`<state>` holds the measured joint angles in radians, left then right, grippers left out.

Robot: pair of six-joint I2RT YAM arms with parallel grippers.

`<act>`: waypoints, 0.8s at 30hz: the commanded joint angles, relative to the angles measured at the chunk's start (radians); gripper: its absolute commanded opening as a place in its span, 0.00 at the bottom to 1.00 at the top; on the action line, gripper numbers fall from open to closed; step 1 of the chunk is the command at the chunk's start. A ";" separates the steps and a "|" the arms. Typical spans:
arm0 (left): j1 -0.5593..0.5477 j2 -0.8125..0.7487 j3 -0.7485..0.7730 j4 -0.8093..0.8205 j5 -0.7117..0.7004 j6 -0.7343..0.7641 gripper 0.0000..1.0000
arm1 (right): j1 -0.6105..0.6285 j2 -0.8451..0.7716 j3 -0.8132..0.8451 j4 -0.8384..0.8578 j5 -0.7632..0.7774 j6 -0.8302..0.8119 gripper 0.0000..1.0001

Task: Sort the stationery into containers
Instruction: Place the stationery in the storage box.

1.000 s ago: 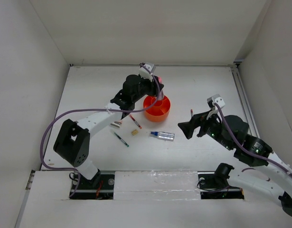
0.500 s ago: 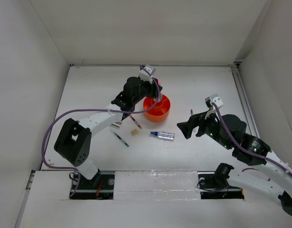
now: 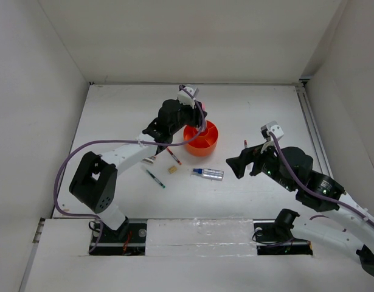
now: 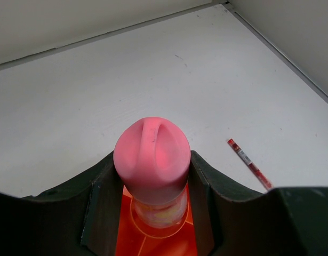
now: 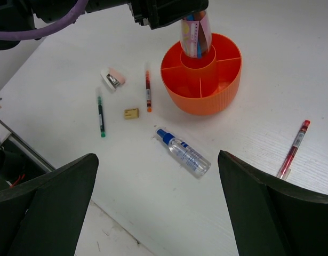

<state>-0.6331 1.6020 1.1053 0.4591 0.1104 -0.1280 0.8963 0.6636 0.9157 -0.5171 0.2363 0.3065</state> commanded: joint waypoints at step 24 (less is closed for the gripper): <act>0.001 0.013 -0.022 0.062 0.044 -0.045 0.25 | 0.004 -0.015 0.003 0.019 0.000 0.003 1.00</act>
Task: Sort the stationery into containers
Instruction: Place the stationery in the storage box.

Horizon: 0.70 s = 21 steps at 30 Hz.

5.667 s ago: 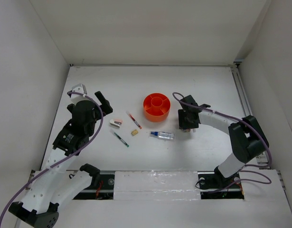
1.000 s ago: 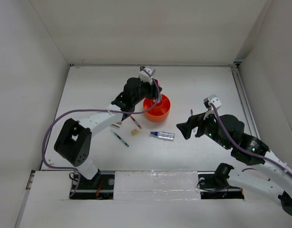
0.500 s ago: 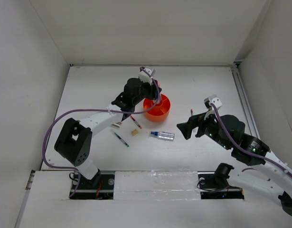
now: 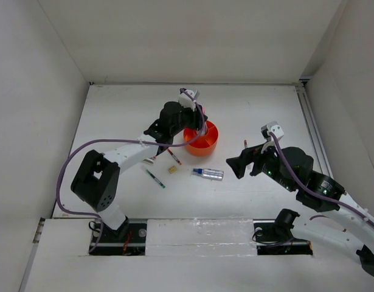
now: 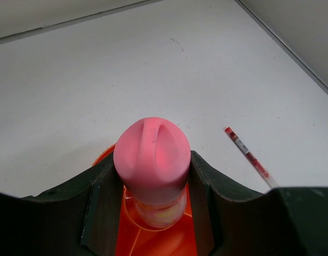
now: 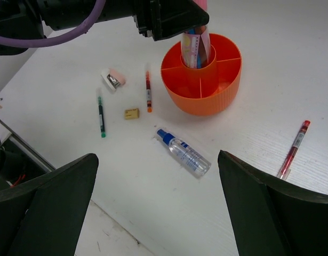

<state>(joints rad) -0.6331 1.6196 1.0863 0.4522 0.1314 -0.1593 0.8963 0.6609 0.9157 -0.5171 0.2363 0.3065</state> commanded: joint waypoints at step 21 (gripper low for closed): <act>0.001 -0.193 0.069 -0.109 -0.125 -0.167 1.00 | 0.004 0.015 -0.006 0.019 0.106 0.065 1.00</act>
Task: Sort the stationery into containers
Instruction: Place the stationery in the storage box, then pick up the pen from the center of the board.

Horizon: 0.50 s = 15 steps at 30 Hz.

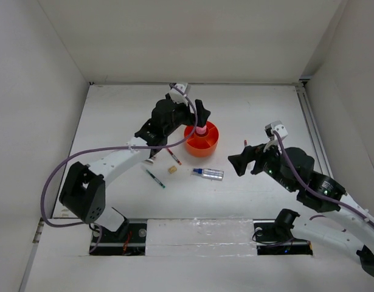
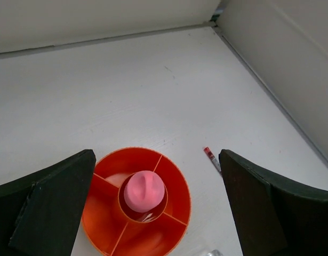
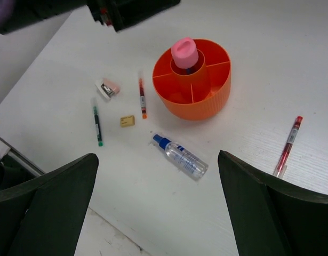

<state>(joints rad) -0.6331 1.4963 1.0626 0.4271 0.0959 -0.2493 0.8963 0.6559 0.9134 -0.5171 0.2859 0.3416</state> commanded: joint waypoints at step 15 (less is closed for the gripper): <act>0.104 -0.309 0.000 -0.318 -0.144 -0.450 1.00 | -0.354 0.260 0.105 -0.115 0.065 0.143 1.00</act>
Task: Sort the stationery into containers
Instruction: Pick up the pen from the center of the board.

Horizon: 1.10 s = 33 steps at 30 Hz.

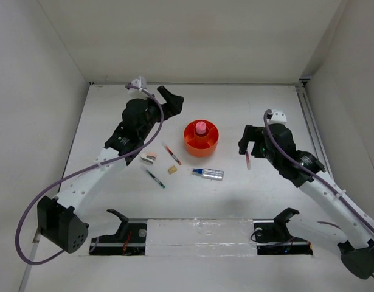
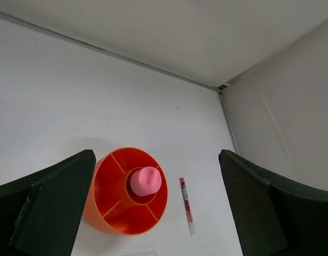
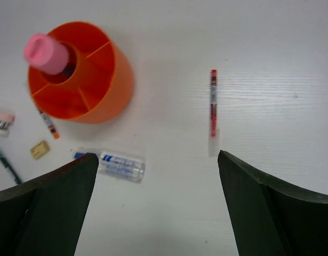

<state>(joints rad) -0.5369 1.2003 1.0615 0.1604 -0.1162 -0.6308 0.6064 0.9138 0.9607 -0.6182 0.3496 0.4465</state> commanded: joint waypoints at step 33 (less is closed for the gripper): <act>0.008 -0.280 0.144 -0.576 -0.226 0.100 1.00 | -0.413 0.364 -0.096 0.129 -0.330 -0.034 0.97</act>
<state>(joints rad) -0.5285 0.9440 1.2110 -0.4534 -0.3672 -0.5606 0.1967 1.2499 0.8356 -0.5381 0.0410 0.4149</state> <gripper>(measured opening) 0.996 0.971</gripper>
